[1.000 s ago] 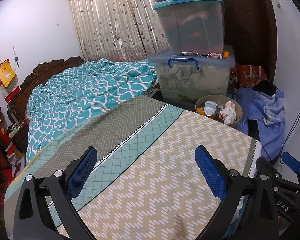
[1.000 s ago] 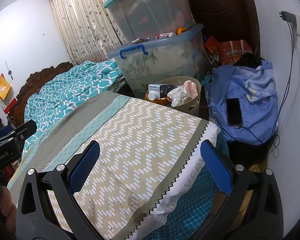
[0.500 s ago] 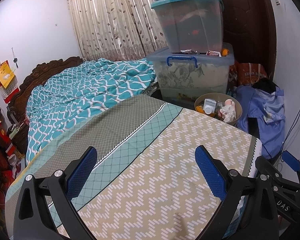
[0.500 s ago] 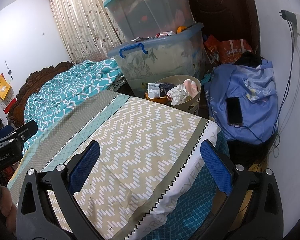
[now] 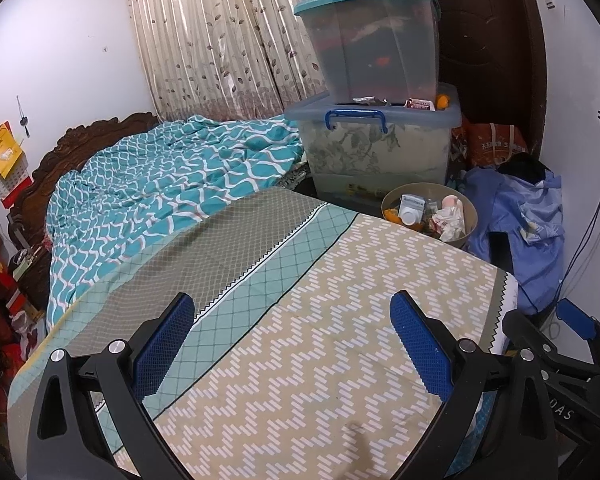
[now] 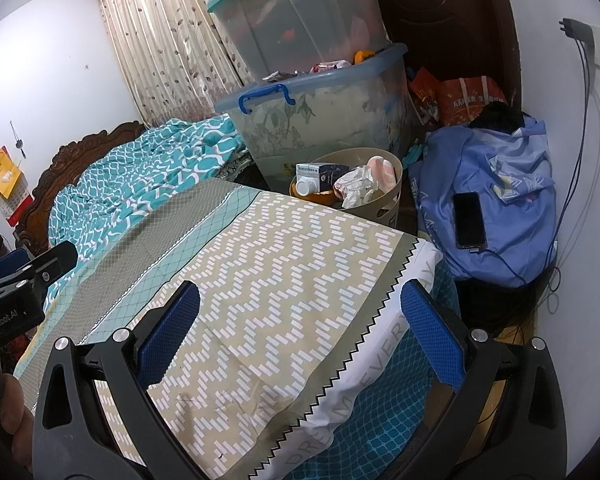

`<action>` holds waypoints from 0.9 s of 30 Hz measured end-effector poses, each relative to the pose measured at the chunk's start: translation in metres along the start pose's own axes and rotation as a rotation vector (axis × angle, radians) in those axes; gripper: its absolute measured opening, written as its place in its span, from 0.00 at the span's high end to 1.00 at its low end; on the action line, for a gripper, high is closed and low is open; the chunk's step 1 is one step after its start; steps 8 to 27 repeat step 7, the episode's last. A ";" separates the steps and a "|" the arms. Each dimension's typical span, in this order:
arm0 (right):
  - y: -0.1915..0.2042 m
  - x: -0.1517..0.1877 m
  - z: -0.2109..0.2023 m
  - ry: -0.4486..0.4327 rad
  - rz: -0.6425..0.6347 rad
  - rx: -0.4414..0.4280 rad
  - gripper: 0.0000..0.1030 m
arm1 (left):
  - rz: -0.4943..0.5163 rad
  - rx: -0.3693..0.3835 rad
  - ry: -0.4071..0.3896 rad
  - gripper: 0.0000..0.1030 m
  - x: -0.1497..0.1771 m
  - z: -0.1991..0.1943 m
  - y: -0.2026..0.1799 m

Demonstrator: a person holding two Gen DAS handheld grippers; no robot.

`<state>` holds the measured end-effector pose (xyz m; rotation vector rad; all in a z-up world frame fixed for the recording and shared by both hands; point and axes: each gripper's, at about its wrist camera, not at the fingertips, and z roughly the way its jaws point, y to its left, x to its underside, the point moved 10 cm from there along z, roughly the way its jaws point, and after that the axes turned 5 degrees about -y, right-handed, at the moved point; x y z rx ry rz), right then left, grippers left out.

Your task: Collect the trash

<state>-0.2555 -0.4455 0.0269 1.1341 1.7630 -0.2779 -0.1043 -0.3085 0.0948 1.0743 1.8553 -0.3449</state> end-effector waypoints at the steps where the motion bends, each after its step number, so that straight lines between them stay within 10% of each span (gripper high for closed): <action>1: 0.000 0.000 0.000 -0.001 0.000 0.000 0.03 | -0.001 0.003 0.004 0.08 0.000 0.001 0.001; 27: 0.000 0.000 0.000 0.002 0.000 -0.001 0.03 | -0.006 0.003 0.014 0.08 -0.001 0.003 0.004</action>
